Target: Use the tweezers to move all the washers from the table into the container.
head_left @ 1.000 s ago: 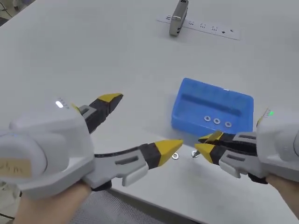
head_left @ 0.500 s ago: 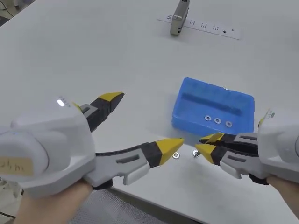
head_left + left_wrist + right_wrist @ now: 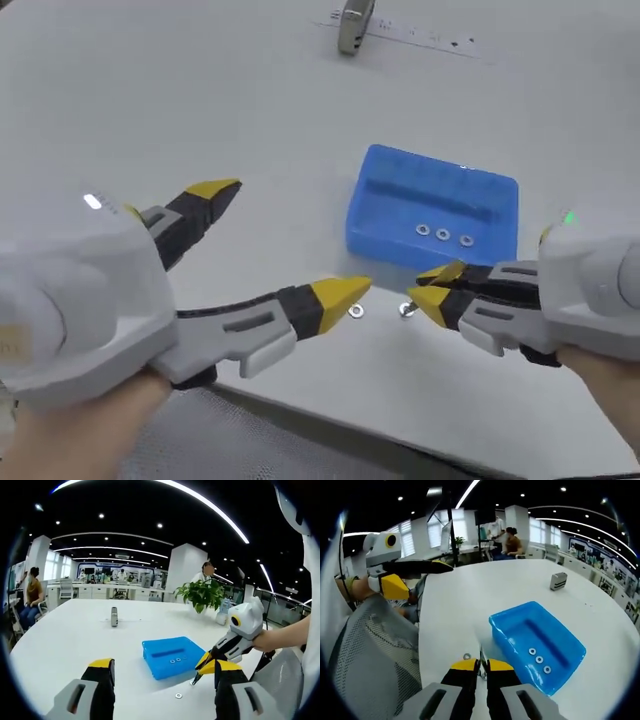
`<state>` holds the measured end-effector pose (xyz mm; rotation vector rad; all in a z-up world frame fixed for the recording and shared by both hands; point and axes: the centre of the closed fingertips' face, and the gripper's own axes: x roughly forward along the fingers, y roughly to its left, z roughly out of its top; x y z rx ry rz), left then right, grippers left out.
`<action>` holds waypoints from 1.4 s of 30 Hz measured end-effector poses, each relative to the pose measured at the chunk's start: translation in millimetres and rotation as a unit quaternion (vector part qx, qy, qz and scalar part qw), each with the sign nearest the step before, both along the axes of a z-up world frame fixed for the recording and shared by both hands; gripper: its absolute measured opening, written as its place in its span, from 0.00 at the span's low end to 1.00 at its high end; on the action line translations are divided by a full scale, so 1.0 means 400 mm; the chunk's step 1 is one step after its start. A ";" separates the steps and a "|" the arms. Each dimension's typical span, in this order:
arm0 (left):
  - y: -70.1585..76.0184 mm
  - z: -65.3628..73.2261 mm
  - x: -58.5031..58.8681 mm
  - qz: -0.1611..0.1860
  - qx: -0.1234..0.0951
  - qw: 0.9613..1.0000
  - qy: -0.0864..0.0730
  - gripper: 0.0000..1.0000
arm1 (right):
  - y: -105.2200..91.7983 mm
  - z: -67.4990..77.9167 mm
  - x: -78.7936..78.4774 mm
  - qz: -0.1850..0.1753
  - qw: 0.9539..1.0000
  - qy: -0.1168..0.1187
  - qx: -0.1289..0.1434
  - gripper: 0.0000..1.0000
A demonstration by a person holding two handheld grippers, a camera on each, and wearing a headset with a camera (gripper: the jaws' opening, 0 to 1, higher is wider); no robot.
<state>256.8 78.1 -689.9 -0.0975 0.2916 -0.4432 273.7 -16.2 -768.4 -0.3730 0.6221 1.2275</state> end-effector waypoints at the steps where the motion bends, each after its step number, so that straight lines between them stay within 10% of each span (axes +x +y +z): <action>1: 0.000 -0.001 0.000 0.000 0.001 1.000 0.001 0.83 | -0.004 0.008 -0.002 -0.002 1.000 -0.002 0.002 0.03; 10: -0.003 -0.002 -0.002 -0.008 0.006 1.000 0.000 0.82 | -0.014 0.112 0.021 -0.051 0.997 -0.011 0.061 0.03; 19: 0.013 0.004 0.000 0.004 -0.003 1.000 -0.004 0.81 | 0.012 0.208 0.128 -0.094 0.986 -0.008 0.137 0.03; 31: 0.031 0.017 0.003 0.024 -0.011 1.000 -0.017 0.80 | 0.042 0.113 0.262 -0.137 0.985 0.043 0.094 0.03; 42: 0.033 0.017 0.002 0.022 -0.015 0.999 -0.018 0.80 | 0.087 0.026 0.297 -0.131 0.985 0.099 0.048 0.03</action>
